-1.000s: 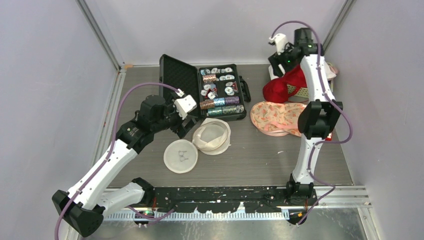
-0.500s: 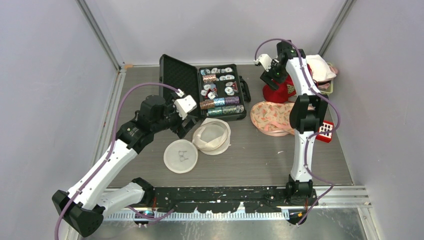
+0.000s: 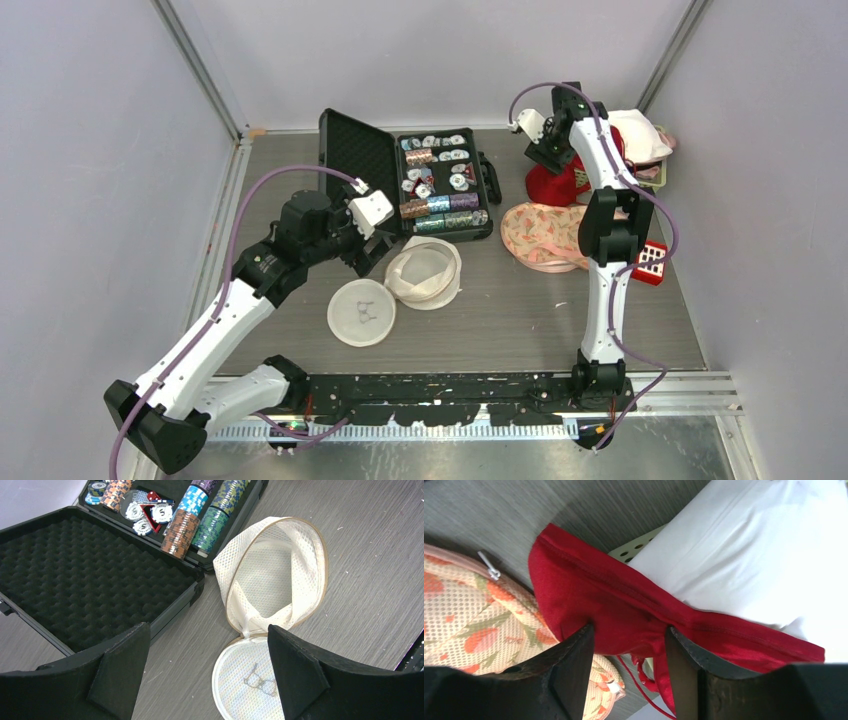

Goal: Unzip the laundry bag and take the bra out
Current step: Place the bra in the bin.

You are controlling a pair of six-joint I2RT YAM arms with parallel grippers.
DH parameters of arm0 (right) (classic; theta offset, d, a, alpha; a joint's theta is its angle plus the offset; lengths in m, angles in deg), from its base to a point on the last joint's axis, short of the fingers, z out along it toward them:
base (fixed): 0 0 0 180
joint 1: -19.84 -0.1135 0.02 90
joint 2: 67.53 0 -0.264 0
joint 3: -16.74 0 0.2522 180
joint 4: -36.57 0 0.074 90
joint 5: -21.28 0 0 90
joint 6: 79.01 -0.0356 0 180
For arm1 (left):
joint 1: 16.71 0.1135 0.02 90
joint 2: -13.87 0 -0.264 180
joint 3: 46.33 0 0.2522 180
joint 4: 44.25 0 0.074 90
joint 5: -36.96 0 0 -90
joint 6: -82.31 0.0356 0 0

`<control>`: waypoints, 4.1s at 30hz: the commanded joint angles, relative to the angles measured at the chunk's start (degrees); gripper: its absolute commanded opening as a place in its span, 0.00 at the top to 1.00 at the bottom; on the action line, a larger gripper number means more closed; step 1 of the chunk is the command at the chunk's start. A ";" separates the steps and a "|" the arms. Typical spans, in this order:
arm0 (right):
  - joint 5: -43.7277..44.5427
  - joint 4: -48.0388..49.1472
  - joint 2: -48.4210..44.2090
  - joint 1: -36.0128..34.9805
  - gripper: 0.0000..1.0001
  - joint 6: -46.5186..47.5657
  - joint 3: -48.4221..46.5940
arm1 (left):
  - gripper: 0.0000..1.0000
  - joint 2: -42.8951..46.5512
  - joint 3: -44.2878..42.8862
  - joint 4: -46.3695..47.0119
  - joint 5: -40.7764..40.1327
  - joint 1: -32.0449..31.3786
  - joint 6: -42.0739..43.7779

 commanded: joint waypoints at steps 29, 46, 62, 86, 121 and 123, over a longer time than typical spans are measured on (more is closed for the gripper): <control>1.41 1.56 0.71 3.73 0.90 -0.79 -3.76 | 0.13 0.47 -0.51 0.41 0.95 0.33 0.55; -5.20 12.09 -1.57 11.25 0.99 -24.38 -11.35 | 0.13 0.31 -1.21 -0.42 1.76 0.31 0.28; 6.01 26.55 3.13 14.54 1.00 -28.81 -14.66 | 0.14 -0.50 -2.29 -1.43 1.50 0.32 0.36; 2.84 24.15 3.30 13.46 0.40 -28.26 -10.48 | 0.13 -0.88 -2.40 -1.53 0.82 0.31 0.59; -8.44 18.94 -14.88 10.92 0.00 -30.60 -2.85 | 0.07 0.61 -2.89 -4.43 5.09 5.31 -5.90; -7.52 19.78 -13.26 10.98 0.00 -31.16 -3.18 | 0.08 0.57 -3.17 -4.86 4.96 5.31 -5.92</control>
